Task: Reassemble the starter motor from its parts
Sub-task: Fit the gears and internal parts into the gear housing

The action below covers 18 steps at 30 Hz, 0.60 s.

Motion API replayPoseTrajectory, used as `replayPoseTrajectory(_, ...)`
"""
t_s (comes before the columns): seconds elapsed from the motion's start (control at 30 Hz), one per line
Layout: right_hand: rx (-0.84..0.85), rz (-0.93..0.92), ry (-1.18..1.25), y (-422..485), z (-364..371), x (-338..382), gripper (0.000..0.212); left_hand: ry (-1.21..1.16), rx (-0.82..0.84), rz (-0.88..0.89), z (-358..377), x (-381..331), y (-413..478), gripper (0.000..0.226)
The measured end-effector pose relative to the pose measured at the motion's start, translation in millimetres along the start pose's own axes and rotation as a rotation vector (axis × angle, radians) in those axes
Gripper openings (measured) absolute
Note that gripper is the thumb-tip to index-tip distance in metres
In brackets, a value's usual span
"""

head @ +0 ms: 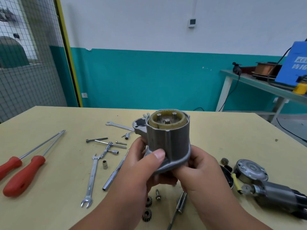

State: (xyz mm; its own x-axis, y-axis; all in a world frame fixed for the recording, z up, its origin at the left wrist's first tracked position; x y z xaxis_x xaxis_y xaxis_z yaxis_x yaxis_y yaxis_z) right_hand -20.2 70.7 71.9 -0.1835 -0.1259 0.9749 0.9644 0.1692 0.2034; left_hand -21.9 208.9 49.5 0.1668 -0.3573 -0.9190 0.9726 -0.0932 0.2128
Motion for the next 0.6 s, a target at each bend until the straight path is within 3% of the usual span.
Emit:
replayPoseTrajectory(0.23,0.020,0.021,-0.058,2.1,-2.2,-6.5,0.024,-0.023,0.055,-0.096,1.8,-0.1,-1.3,0.061)
replayPoseTrajectory(0.4,-0.012,0.074,-0.144,7.3,-8.0,-14.4,0.005,-0.076,0.023,-0.184,1.5,-0.6,-0.3,0.062)
replayPoseTrajectory(0.6,-0.031,0.089,-0.190,7.0,-11.3,-19.2,0.008,-0.084,-0.029,-0.212,2.8,0.4,-1.3,0.066)
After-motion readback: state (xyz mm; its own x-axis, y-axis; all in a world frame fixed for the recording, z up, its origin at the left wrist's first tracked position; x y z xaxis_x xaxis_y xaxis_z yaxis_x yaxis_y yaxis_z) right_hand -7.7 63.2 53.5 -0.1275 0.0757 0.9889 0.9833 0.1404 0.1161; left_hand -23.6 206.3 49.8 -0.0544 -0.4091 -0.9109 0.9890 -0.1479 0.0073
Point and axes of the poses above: each hand's wrist, its own y-axis towards the middle knuckle, its own z-axis out of the palm, x = y × z, the point moved 5 cm from there along y, towards the middle knuckle, and after that the axes turned 1 degree about -y, right-handed, at the moved point
